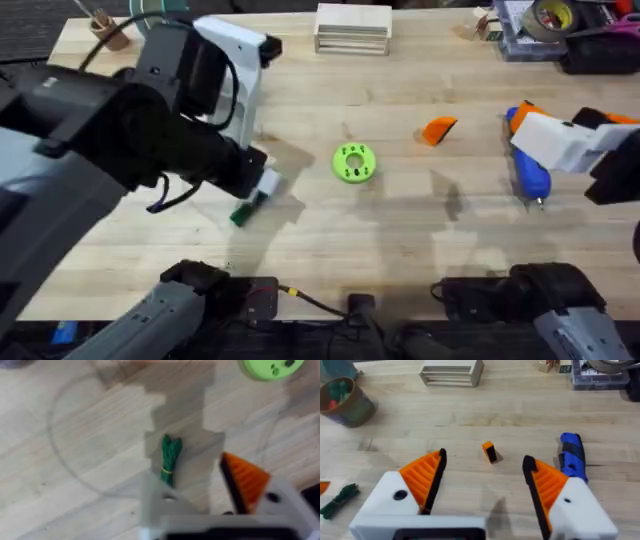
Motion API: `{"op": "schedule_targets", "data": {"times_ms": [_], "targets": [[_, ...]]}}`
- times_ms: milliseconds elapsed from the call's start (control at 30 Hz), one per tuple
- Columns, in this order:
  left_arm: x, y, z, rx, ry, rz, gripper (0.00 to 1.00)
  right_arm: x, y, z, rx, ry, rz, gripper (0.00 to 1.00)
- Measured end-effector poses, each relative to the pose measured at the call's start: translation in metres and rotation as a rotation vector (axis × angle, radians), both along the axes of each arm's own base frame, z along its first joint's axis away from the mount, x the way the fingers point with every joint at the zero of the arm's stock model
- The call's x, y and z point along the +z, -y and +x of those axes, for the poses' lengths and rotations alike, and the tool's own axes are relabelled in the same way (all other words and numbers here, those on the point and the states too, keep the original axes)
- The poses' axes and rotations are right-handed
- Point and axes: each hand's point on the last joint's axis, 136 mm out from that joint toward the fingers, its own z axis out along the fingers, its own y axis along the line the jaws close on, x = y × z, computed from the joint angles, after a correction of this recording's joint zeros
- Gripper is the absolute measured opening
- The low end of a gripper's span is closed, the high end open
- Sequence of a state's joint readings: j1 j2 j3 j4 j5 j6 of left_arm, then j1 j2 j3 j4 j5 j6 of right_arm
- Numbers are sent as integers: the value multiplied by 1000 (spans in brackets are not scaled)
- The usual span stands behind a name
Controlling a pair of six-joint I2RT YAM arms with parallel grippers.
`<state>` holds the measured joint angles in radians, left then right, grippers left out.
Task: Pick up the gripper from the table and insert it into the empty holder that is missing its gripper. Then pick up a screw, insert it into the mounting hole, and use the screwdriver to tighten it. Finally, clean up the table by picking up the vegetable and placing it into the bucket.
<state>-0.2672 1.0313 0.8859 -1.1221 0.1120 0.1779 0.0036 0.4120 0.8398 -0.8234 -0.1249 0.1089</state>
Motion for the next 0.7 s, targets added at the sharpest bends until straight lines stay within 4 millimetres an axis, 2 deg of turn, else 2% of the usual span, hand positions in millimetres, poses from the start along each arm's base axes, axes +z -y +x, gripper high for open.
{"op": "schedule_targets", "data": {"times_ms": [67, 100, 133, 167, 200, 367, 400, 467, 700], "targets": [[12, 2, 7, -2, 37, -10, 288, 0, 0, 0, 0, -1, 0, 991], [19, 3, 11, -2, 57, -16, 154, 0, 0, 0, 0, 0, 0, 992], [29, 5, 17, -6, 88, -22, 39, 0, 0, 0, 0, 0, 0, 992], [38, 6, 21, -6, 118, -31, 12, 0, 0, 0, 0, 0, 0, 991], [51, 7, 26, -9, 156, -40, 59, 0, 0, 0, 0, 0, 0, 991], [114, 12, 41, -10, 359, -97, 825, 0, 0, 0, 0, 0, 0, 991], [125, 12, 42, -8, 395, -108, 943, 0, 0, 0, 0, -1, 0, 991], [150, 13, 44, -8, 493, -136, 992, 0, 0, 0, 0, 0, 0, 991], [212, 23, 36, -52, 743, -258, 994, 0, 0, 0, 0, -2, 0, 991]]}}
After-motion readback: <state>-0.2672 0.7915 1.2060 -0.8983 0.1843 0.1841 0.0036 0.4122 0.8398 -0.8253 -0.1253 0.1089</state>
